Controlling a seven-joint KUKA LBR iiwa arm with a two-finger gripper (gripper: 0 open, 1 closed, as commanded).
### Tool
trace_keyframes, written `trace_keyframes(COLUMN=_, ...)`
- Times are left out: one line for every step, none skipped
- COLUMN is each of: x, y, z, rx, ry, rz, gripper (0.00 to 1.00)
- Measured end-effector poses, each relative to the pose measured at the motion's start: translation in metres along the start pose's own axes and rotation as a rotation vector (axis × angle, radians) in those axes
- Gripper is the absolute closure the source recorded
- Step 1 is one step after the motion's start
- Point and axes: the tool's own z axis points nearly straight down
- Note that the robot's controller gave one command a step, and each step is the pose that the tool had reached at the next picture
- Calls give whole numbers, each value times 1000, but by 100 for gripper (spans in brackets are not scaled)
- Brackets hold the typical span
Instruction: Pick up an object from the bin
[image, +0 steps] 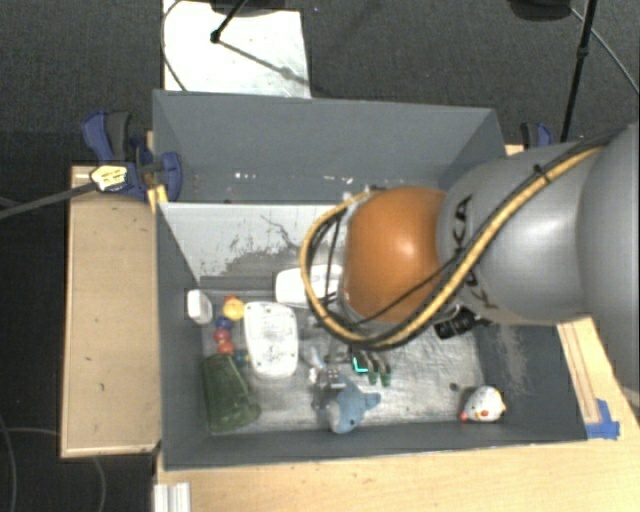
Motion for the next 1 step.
trace_keyframes(x=-2, y=0, z=-3, rx=-1, ry=-6, rz=5, gripper=0)
